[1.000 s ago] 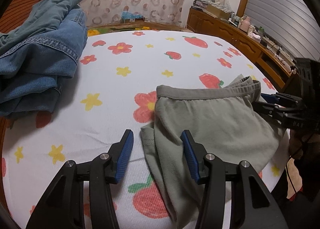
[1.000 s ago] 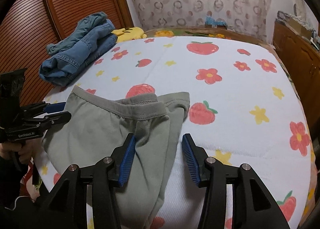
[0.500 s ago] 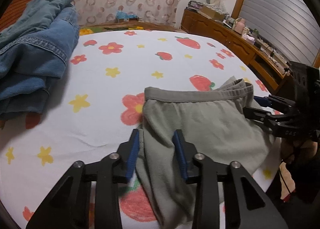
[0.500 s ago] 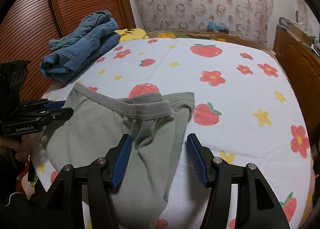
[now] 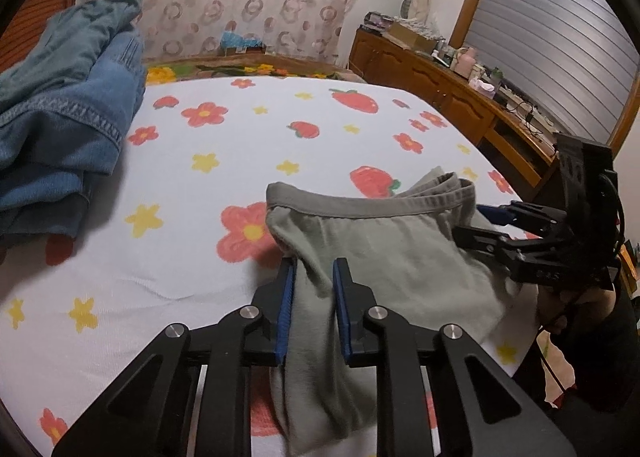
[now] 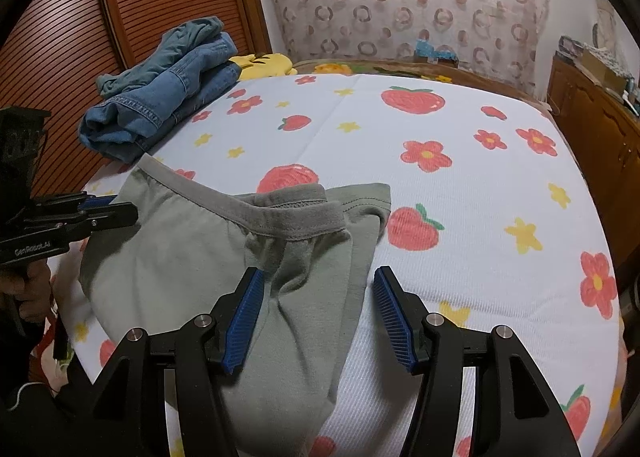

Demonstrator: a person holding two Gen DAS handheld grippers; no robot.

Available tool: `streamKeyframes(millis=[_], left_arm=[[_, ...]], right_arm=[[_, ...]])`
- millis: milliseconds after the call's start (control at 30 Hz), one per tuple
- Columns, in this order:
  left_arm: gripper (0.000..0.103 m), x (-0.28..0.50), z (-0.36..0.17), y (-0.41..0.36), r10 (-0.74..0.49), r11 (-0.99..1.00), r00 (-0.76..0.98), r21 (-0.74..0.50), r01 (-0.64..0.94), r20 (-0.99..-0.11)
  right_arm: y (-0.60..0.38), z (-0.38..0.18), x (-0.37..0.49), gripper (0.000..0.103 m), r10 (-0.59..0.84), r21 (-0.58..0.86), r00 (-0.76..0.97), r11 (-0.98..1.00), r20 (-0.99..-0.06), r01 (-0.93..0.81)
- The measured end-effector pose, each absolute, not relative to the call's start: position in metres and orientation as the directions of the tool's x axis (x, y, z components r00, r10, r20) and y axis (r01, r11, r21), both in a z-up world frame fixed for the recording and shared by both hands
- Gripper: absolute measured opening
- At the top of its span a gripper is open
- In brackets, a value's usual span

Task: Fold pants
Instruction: 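Pinch the waistband edge with the left tool, then grasp the folded shorts with the right tool while the left tool grasps beside it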

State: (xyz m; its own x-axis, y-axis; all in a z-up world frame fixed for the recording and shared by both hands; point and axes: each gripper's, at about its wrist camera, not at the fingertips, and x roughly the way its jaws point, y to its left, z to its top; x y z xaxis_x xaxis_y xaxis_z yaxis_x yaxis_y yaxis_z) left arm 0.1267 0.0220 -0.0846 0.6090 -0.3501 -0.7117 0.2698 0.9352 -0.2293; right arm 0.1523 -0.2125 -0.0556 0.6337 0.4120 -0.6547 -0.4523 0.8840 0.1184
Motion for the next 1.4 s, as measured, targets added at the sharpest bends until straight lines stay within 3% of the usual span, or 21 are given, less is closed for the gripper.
streamKeyframes(millis=[200,300,733,833,967,1000,1400], left_arm=[[0.016,0.121,-0.075,0.019,-0.351,0.934,0.628,-0.219,0.281,-0.695],[0.012,0.117,-0.069,0.018,-0.352,0.934,0.639,-0.213,0.287,-0.683],[0.008,0.119,-0.075,0.025,-0.315,0.948,0.642,-0.195,0.253,-0.699],[0.016,0.122,-0.08,0.028,-0.287,0.956,0.634,-0.175,0.235,-0.718],[0.044,0.129,-0.09,0.032,-0.257,0.965,0.613,-0.16,0.209,-0.747],[0.047,0.13,-0.093,0.032,-0.257,0.965,0.607,-0.161,0.208,-0.752],[0.047,0.136,-0.101,0.035,-0.279,0.96,0.588,-0.204,0.193,-0.759]], right_arm=[[-0.211,-0.056,0.151,0.023,0.448,0.152,0.608,0.867,-0.656,-0.475],[-0.21,-0.055,0.15,0.018,0.46,0.157,0.61,0.861,-0.646,-0.483],[-0.208,-0.053,0.146,0.016,0.457,0.151,0.63,0.865,-0.627,-0.478],[-0.206,-0.054,0.148,0.016,0.452,0.149,0.627,0.867,-0.634,-0.475],[-0.204,-0.055,0.149,0.016,0.446,0.143,0.625,0.869,-0.641,-0.474],[-0.203,-0.055,0.149,0.016,0.444,0.14,0.625,0.869,-0.642,-0.474],[-0.202,-0.056,0.151,0.016,0.442,0.136,0.623,0.869,-0.645,-0.476]])
